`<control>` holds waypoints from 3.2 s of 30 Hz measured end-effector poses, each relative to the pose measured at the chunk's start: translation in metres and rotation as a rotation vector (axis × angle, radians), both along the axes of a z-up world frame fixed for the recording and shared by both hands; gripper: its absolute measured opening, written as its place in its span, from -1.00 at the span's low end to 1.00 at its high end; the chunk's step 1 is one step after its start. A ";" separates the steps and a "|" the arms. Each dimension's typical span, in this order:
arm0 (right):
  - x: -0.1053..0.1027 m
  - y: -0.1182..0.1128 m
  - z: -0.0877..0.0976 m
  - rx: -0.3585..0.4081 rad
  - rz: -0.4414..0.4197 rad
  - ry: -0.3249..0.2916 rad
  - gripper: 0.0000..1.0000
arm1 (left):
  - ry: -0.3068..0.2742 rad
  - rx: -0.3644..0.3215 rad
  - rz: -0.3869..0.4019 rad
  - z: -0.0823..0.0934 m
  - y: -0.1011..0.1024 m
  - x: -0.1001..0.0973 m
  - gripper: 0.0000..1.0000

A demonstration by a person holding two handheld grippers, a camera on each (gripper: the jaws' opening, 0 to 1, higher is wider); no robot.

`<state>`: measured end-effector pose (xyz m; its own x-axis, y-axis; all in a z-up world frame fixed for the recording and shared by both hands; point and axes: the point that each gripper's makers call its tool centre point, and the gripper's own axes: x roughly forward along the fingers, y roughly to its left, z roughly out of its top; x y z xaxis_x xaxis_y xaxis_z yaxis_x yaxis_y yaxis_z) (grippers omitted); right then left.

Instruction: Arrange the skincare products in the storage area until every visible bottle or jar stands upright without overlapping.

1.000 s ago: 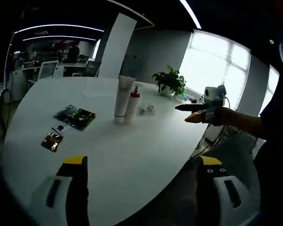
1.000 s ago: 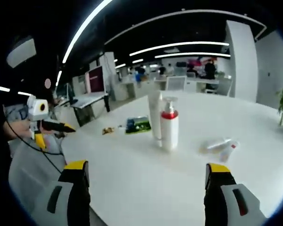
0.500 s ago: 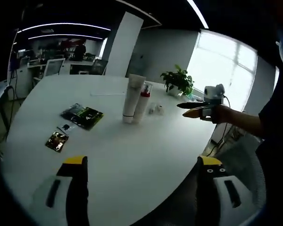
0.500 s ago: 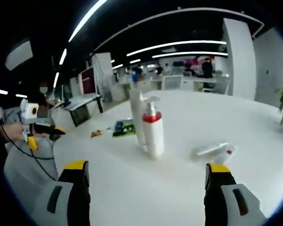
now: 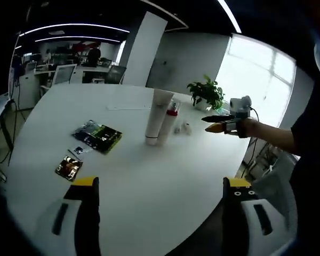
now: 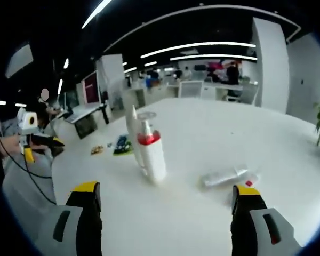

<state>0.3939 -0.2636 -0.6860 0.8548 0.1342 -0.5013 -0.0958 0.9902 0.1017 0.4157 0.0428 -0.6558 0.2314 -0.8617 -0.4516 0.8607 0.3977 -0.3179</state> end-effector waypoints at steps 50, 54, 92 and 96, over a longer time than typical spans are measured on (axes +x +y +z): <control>0.079 -0.089 -0.095 -0.135 -0.307 0.561 -0.63 | 0.075 0.012 0.092 -0.014 0.011 0.006 0.79; 0.073 -0.088 -0.094 -0.132 -0.316 0.537 -0.72 | 0.067 0.007 0.087 -0.011 0.008 0.009 0.79; -0.027 0.126 0.108 0.176 -0.052 -0.239 -0.76 | 0.206 -0.337 -0.111 0.102 -0.055 -0.041 0.69; -0.031 0.160 0.108 0.097 -0.013 -0.229 -0.76 | 0.218 -0.362 -0.105 0.116 -0.063 -0.045 0.65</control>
